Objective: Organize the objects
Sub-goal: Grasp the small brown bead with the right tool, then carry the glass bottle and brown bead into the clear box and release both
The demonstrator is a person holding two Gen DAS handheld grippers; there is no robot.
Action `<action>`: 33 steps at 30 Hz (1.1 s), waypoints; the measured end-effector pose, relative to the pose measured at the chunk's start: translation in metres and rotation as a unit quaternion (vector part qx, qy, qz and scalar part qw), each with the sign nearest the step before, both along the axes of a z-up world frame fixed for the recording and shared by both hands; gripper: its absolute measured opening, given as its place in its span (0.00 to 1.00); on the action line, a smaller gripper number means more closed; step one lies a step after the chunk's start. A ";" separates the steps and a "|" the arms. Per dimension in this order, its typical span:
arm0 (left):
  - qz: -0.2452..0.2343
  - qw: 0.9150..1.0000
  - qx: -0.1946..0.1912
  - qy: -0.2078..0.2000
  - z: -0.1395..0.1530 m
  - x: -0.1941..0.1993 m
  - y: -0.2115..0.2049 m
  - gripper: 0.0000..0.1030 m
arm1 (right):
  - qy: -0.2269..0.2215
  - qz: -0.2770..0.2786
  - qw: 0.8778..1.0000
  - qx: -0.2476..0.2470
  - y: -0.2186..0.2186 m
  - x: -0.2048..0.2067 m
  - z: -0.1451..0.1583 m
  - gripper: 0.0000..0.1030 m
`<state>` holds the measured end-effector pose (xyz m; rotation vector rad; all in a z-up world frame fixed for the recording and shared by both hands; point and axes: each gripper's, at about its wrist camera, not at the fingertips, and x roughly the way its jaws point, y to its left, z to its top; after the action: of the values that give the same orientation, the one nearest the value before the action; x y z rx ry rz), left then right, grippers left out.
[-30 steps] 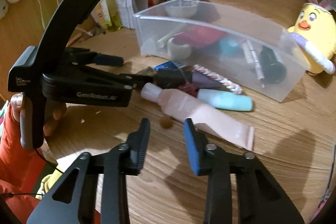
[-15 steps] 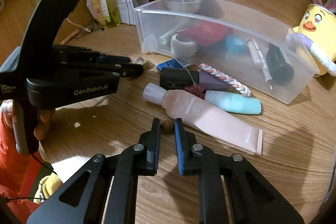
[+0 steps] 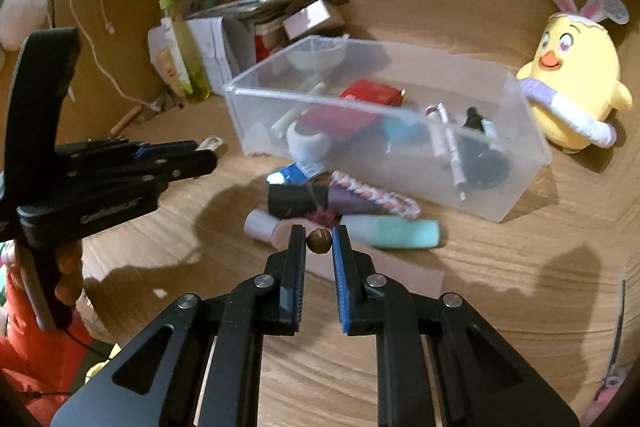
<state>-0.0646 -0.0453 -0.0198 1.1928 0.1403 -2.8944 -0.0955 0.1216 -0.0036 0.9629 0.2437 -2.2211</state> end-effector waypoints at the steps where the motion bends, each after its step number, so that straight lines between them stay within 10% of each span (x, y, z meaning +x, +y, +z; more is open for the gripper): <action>1: 0.000 1.000 0.000 0.005 0.003 0.000 0.001 0.23 | 0.002 -0.002 1.000 -0.002 0.001 -0.002 0.002 0.12; 33: 0.010 0.999 0.008 0.043 0.041 -0.055 0.007 0.23 | 0.067 -0.034 0.996 -0.042 0.012 -0.069 0.054 0.12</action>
<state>-0.1198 -0.0378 0.0207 1.0619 0.1739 -2.9342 -0.1641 0.1332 0.0504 0.7890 0.1779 -2.3412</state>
